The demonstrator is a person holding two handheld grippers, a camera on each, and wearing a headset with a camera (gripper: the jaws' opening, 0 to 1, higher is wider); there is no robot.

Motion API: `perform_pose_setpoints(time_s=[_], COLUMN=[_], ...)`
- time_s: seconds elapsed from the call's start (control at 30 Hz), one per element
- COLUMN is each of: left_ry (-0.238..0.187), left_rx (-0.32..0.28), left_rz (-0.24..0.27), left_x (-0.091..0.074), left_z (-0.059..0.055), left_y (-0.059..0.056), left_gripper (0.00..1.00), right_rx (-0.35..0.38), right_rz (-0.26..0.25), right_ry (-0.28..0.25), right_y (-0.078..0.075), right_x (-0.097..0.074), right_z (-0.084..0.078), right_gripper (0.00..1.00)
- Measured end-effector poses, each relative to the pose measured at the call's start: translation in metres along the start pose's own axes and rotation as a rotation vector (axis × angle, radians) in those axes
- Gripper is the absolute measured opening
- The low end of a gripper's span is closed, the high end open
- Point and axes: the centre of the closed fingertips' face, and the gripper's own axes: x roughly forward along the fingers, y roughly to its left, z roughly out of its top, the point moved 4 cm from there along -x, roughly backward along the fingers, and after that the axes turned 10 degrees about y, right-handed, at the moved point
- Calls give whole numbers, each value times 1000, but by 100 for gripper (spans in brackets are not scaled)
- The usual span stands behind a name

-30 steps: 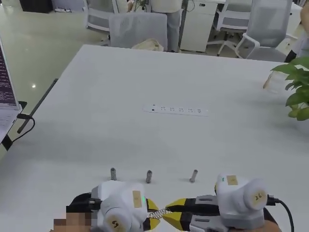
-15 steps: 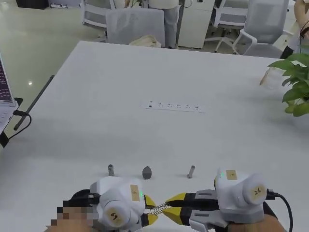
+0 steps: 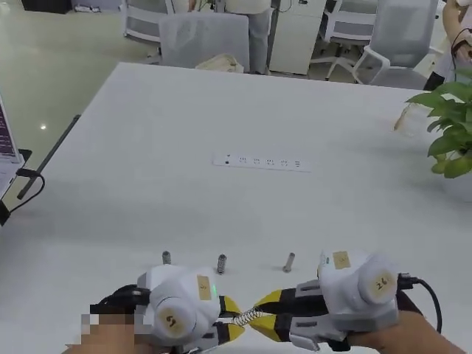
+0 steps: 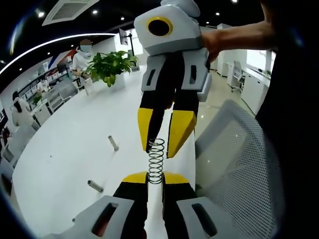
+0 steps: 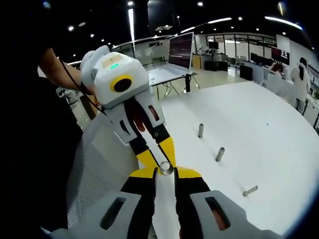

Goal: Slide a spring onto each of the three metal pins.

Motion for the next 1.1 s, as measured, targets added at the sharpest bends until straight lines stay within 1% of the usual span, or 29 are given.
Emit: perform_pose_setpoints(time_s=[0.13, 0.23, 0.33, 0.37, 0.5, 0.6, 0.7, 0.73, 0.8, 0.9, 1.1], left_ry=[-16, -22, -26, -27, -26, -24, -25, -25, -14, -16, -20], left_rx=[4, 8, 13, 16, 29, 34, 41, 43, 52, 46, 35], left_rz=[-11, -18, -24, -25, -29, -31, -32, -33, -35, -41, -54], left_x=[1, 1, 2, 2, 2, 2, 1, 1, 0, 1, 4], left_z=[5, 8, 9, 10, 11, 11, 13, 13, 11, 9, 9], left_y=[-2, -4, -6, -7, -9, -9, -10, -10, -10, -11, -14], left_gripper=[2, 2, 2, 2, 2, 2, 2, 2, 2, 2, 2], right_rx=[-65, -107, -149, -170, -211, -232, -275, -287, -291, -292, -290], right_rz=[-2, 15, 20, 19, 44, 53, 62, 63, 64, 67, 67], right_ry=[60, 97, 137, 159, 184, 197, 232, 236, 235, 235, 247], right_y=[-1, 0, 0, -1, 3, 5, 6, 6, 7, 7, 8], right_x=[-1, -1, 0, 0, 2, 4, 9, 10, 12, 11, 12], right_z=[-1, -3, -4, -4, -1, 1, 0, -1, -1, -2, -5], right_gripper=[16, 17, 16, 16, 16, 15, 12, 10, 9, 9, 9])
